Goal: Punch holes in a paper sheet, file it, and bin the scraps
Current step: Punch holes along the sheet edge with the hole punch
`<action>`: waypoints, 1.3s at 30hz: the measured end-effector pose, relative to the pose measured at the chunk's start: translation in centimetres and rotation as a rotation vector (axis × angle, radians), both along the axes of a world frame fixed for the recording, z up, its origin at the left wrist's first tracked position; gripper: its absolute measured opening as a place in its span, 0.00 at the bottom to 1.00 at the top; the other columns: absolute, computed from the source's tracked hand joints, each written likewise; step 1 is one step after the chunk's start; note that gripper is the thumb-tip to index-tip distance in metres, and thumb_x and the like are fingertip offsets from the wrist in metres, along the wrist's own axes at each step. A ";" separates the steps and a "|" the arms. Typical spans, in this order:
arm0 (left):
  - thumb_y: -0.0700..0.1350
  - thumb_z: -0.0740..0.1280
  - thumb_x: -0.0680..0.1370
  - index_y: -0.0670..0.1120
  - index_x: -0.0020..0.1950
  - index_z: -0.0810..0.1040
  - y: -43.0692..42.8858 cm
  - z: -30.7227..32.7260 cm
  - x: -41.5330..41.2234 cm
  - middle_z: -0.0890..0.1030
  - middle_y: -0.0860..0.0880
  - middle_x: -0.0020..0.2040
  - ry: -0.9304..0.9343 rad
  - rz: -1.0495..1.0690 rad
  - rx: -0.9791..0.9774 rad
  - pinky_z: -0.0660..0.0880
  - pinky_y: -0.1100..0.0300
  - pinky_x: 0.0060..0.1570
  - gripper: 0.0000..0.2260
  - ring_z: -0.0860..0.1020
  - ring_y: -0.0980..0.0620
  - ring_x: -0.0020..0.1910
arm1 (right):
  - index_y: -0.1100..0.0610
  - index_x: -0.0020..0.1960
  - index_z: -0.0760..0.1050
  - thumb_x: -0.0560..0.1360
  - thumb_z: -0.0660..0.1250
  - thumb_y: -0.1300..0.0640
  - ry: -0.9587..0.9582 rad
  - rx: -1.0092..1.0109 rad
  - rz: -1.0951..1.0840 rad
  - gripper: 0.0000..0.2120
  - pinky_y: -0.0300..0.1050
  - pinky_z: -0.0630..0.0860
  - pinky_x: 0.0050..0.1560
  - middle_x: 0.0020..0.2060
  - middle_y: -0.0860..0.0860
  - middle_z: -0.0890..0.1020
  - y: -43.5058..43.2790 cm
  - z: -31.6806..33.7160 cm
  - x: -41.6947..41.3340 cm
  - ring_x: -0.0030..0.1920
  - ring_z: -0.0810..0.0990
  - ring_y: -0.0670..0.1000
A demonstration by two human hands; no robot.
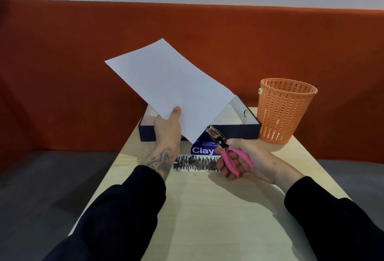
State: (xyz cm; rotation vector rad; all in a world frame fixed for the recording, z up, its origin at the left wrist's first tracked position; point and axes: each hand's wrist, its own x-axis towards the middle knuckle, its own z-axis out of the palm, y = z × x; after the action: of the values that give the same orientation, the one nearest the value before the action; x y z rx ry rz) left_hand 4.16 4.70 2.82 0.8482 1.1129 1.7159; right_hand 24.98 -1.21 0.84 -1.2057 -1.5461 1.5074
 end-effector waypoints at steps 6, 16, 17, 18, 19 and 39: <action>0.44 0.67 0.82 0.48 0.56 0.75 -0.2 0.1 0.2 0.80 0.57 0.47 0.048 0.015 0.008 0.76 0.64 0.43 0.04 0.79 0.58 0.46 | 0.66 0.55 0.81 0.85 0.54 0.48 -0.045 -0.007 0.005 0.25 0.52 0.79 0.43 0.46 0.62 0.86 0.0 -0.1 -0.4 0.42 0.84 0.59; 0.45 0.67 0.82 0.48 0.57 0.76 -0.5 0.2 0.3 0.81 0.57 0.47 0.059 0.029 0.017 0.76 0.64 0.42 0.05 0.80 0.57 0.47 | 0.66 0.53 0.81 0.83 0.56 0.45 -0.127 0.070 0.012 0.25 0.55 0.78 0.46 0.48 0.64 0.87 -0.5 0.1 -0.7 0.44 0.85 0.60; 0.45 0.67 0.82 0.48 0.57 0.76 -0.5 0.2 0.3 0.81 0.57 0.47 0.057 0.032 0.022 0.75 0.65 0.41 0.05 0.79 0.58 0.46 | 0.65 0.52 0.82 0.81 0.58 0.43 -0.130 0.070 0.011 0.26 0.54 0.78 0.45 0.48 0.64 0.87 -0.5 0.2 -0.8 0.44 0.85 0.61; 0.45 0.67 0.82 0.48 0.57 0.76 -0.5 0.2 0.4 0.81 0.57 0.47 0.058 0.034 0.026 0.75 0.66 0.40 0.05 0.79 0.59 0.46 | 0.65 0.52 0.82 0.78 0.59 0.42 -0.134 0.070 0.010 0.27 0.54 0.78 0.45 0.47 0.65 0.86 -0.6 0.3 -0.9 0.44 0.86 0.61; 0.45 0.67 0.82 0.48 0.57 0.76 -0.6 0.3 0.4 0.81 0.57 0.47 0.061 0.036 0.029 0.74 0.67 0.39 0.05 0.79 0.59 0.45 | 0.66 0.51 0.82 0.77 0.60 0.41 -0.138 0.070 0.010 0.28 0.53 0.78 0.44 0.47 0.66 0.86 -0.6 0.3 -1.0 0.44 0.86 0.61; 0.45 0.65 0.82 0.48 0.59 0.76 -1.2 0.0 1.1 0.82 0.56 0.48 0.128 0.038 0.085 0.79 0.68 0.39 0.06 0.82 0.57 0.46 | 0.64 0.47 0.80 0.84 0.59 0.46 -0.230 0.112 -0.030 0.23 0.44 0.77 0.32 0.34 0.56 0.83 -1.8 1.0 -1.8 0.32 0.80 0.53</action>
State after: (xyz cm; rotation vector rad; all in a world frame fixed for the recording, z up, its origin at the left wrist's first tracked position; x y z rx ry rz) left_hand 5.24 3.48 2.78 1.0071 1.1544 1.7710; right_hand 23.16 -3.02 1.88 -1.3689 -1.7284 1.2802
